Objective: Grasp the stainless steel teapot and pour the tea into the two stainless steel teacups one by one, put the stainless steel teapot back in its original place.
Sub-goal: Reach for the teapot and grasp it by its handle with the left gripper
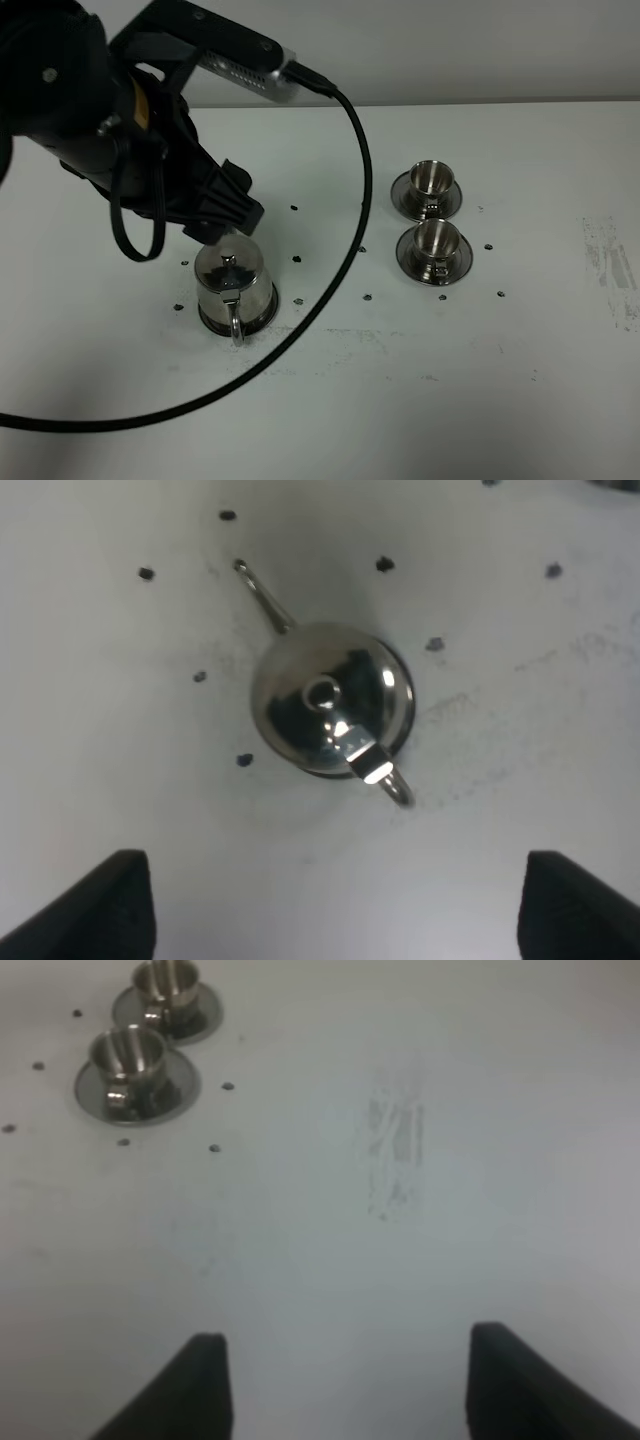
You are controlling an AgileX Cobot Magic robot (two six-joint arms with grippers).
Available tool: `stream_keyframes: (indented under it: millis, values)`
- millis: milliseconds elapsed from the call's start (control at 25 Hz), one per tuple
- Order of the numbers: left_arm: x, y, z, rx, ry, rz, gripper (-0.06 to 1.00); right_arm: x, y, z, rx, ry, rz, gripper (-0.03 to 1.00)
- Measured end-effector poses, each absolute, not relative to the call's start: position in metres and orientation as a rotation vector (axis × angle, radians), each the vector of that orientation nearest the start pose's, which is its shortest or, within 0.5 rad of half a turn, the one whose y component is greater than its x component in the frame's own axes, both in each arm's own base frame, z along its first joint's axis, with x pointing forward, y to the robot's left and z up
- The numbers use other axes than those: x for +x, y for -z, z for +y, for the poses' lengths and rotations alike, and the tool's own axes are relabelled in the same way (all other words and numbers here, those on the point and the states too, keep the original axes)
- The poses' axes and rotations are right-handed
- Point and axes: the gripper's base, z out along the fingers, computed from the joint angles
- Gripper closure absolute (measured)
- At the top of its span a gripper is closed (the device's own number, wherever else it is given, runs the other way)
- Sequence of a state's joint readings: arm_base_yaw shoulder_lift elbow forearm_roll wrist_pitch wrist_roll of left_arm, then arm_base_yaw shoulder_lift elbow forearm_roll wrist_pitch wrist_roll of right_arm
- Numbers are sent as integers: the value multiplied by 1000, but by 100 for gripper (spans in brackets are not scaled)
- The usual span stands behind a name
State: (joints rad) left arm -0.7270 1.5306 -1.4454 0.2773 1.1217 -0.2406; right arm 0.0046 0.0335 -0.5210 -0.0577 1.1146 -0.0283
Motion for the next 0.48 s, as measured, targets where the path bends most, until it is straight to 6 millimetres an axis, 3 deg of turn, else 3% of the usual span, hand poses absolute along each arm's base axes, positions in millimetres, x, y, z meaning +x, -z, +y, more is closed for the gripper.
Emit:
stream_keyframes:
  millis: [240,480]
  values:
    - [259,-311,-206,776,-116,2615,22,-4,-279,-4,10,44,2110,53]
    - [264,-300,-211,790,-130,2623,22,-5,-279,-3,12,40,2107,60]
